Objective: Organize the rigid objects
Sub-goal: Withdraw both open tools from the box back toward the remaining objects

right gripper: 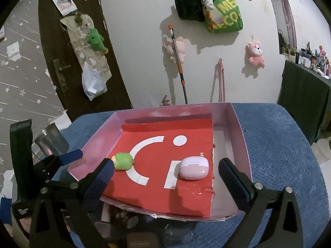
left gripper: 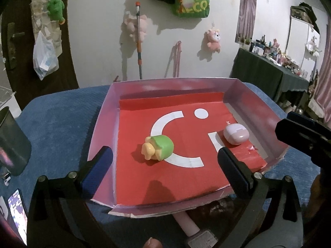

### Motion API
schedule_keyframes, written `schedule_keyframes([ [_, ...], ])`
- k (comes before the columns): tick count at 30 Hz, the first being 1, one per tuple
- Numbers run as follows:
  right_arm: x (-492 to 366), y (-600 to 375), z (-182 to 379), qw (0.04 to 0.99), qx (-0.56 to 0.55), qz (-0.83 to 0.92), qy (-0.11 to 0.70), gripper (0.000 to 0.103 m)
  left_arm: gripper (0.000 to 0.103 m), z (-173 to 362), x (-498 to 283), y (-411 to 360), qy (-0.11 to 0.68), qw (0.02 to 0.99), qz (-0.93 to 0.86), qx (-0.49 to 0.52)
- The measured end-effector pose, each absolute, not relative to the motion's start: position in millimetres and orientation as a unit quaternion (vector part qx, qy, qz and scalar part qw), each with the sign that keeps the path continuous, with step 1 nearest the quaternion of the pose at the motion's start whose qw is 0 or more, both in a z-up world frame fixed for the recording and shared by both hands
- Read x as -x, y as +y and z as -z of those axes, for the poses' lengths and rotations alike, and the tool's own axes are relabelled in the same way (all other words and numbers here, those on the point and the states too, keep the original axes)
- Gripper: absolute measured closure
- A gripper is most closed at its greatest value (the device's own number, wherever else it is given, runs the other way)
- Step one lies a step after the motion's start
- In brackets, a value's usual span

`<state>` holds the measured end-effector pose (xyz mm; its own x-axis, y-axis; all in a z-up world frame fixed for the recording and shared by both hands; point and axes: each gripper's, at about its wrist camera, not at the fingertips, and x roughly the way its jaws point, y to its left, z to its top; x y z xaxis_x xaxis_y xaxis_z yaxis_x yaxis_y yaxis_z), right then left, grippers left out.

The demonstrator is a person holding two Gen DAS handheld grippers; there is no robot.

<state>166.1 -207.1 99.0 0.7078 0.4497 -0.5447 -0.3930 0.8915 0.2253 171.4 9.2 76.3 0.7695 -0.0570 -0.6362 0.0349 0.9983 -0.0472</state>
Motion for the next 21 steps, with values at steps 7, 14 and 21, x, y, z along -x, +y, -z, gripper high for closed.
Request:
schedule_keyframes([
  [7,-148.0,-205.6,-101.1,0.929,-0.061,-0.232,0.282,0.0,0.0,-75.3,-158.8,9.3,0.337,0.941,0.033,0.03],
  [14,-136.3,-207.4,-102.2,0.931,-0.075,-0.229,0.274,0.0,0.0,-74.8,-142.3,-1.5,0.327,0.945,0.025,0.004],
  [21,-128.5,-209.6,-100.6,0.93,-0.081,-0.23,0.276,0.0,0.0,-74.4,-132.7,-1.7,0.328,0.944,0.028,0.005],
])
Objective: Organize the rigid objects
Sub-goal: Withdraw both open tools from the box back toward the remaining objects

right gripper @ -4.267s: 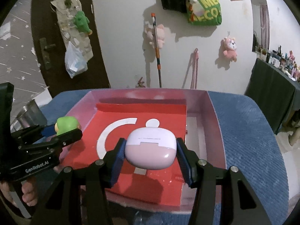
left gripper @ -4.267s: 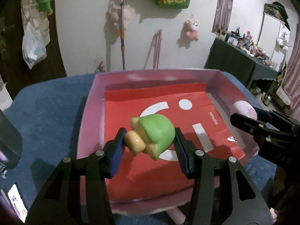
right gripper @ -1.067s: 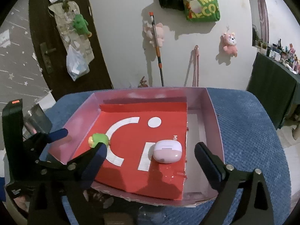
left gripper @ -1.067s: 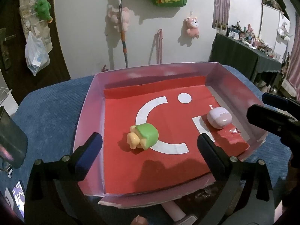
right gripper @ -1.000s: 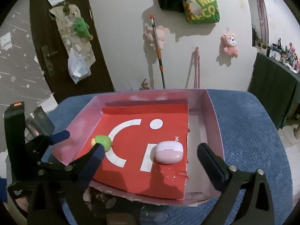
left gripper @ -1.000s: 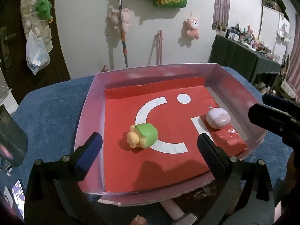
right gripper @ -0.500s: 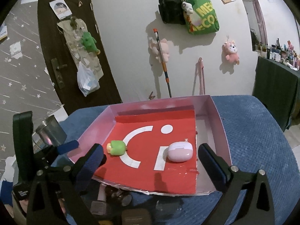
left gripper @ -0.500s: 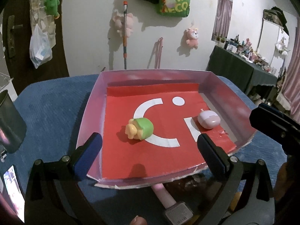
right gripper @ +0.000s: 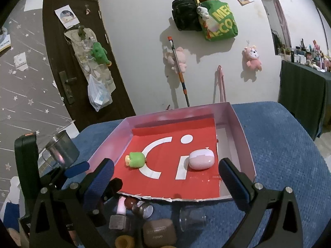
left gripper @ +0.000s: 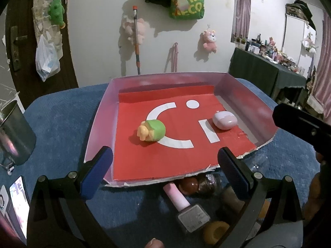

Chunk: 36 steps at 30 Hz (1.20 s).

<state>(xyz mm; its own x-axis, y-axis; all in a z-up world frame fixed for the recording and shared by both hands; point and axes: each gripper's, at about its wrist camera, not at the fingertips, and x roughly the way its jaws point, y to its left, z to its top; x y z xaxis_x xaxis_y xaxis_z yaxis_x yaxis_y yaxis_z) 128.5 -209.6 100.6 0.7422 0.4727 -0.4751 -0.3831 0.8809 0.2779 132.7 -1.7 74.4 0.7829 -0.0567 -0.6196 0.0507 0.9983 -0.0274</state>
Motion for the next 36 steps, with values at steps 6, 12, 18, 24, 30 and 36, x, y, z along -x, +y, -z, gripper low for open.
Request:
schedule_keyframes([
  [6,-120.7,-211.4,-97.3,0.928,-0.081,-0.231,0.28,0.0,0.0,-73.0,-125.6,-1.8,0.332,0.943,0.028,0.003],
  [12,-115.9,-213.5,-98.1,0.928,-0.085,-0.23,0.281,0.0,0.0,-71.6,-120.4,-2.6,0.332,0.943,0.028,0.004],
  [18,-116.0,-213.4,-97.5,0.928,-0.085,-0.23,0.282,0.0,0.0,-70.5,-112.9,-4.4,0.332,0.943,0.027,0.001],
  [24,-107.6,-214.9,-99.4,0.927,-0.085,-0.234,0.281,0.0,0.0,-70.6,-106.3,-7.3,0.332,0.943,0.027,-0.001],
  [30,-104.8,-214.3,-99.3,0.927,-0.086,-0.233,0.28,0.0,0.0,-70.8,-106.4,-7.4,0.332,0.943,0.028,-0.001],
  [36,-102.3,-214.4,-99.8,0.927,-0.086,-0.234,0.28,0.0,0.0,-70.1,-102.8,-8.2,0.334,0.942,0.028,-0.003],
])
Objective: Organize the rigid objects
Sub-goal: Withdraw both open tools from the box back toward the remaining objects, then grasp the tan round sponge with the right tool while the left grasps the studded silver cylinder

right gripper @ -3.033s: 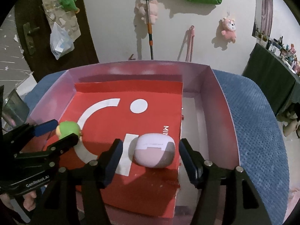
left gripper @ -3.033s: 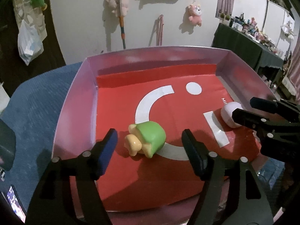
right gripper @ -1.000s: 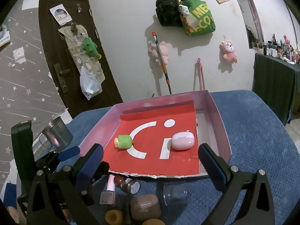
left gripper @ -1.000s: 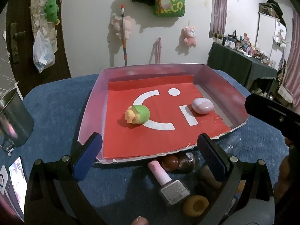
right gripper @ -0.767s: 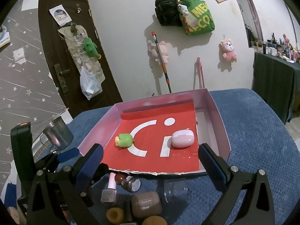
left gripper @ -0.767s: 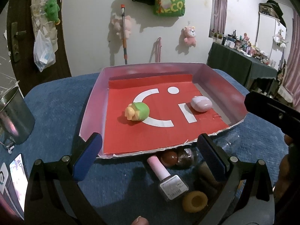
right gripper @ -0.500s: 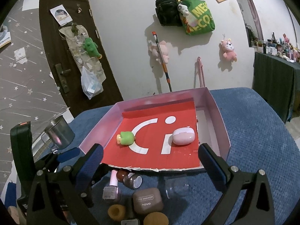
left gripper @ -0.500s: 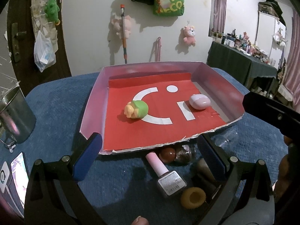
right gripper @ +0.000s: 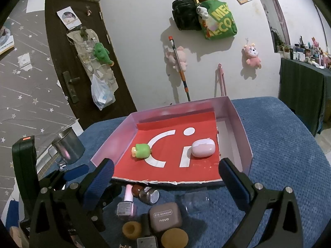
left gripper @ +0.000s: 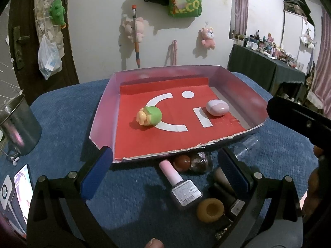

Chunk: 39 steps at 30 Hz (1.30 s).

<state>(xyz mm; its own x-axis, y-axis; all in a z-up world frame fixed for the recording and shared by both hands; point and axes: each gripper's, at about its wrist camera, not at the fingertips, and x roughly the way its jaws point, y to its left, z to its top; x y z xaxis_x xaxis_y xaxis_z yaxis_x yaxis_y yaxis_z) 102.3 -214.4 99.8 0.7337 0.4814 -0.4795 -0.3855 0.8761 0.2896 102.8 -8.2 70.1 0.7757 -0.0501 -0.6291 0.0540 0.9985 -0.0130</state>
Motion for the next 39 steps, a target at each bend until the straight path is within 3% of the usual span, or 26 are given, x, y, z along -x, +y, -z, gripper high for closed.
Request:
schedule_keyframes([
  [39,-67.1,-217.5,-50.5,0.924,-0.043,-0.198,0.325,0.0,0.0,-42.4,-59.8,-9.4,0.38,0.925,0.02,-0.007],
])
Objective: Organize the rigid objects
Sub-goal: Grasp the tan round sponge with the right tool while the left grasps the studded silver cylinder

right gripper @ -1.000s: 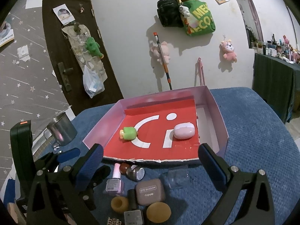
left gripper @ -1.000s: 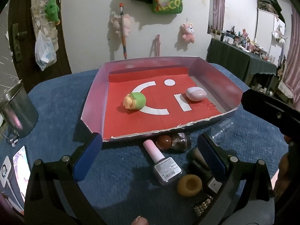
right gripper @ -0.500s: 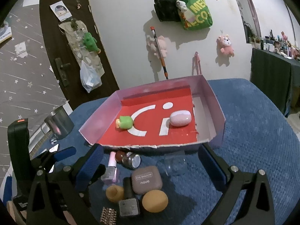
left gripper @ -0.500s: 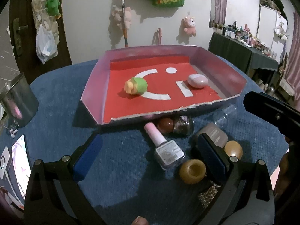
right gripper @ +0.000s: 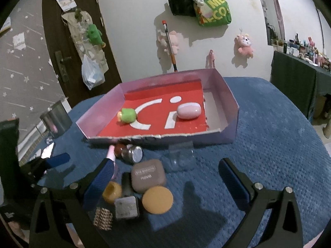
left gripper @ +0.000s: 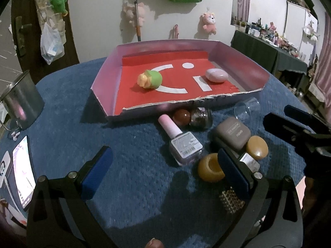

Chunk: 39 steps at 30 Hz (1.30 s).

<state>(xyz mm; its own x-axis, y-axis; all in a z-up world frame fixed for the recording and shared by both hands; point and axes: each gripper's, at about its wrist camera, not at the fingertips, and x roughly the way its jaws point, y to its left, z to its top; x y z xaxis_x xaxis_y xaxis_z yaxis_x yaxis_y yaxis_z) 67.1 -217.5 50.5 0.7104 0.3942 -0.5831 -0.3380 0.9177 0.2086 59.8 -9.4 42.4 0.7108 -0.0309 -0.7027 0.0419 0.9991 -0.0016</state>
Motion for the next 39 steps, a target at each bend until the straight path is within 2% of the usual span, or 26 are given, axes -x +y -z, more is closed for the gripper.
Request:
schedule_keyframes([
  [28,-62.6,-233.2,-19.5,0.914,-0.005,-0.169,0.368,0.0,0.0,-8.3,-28.8,-41.9,0.418,0.905,0.085,0.009],
  [35,-59.0,-221.4,-10.8,0.911,0.021,-0.179,0.371,0.009,0.0,-8.3,-29.0,-28.2,0.41,0.91,0.058,0.015],
  [37,-57.2,-217.8,-10.2,0.913,0.028,-0.18,0.365,0.011,0.002,-7.8,-27.6,-24.7,0.407,0.912,0.052,0.018],
  [39,-56.4,-216.1,-9.8,0.914,0.033,-0.182,0.361,0.017,0.007,-8.0,-24.9,-23.3,0.402,0.914,0.049,0.02],
])
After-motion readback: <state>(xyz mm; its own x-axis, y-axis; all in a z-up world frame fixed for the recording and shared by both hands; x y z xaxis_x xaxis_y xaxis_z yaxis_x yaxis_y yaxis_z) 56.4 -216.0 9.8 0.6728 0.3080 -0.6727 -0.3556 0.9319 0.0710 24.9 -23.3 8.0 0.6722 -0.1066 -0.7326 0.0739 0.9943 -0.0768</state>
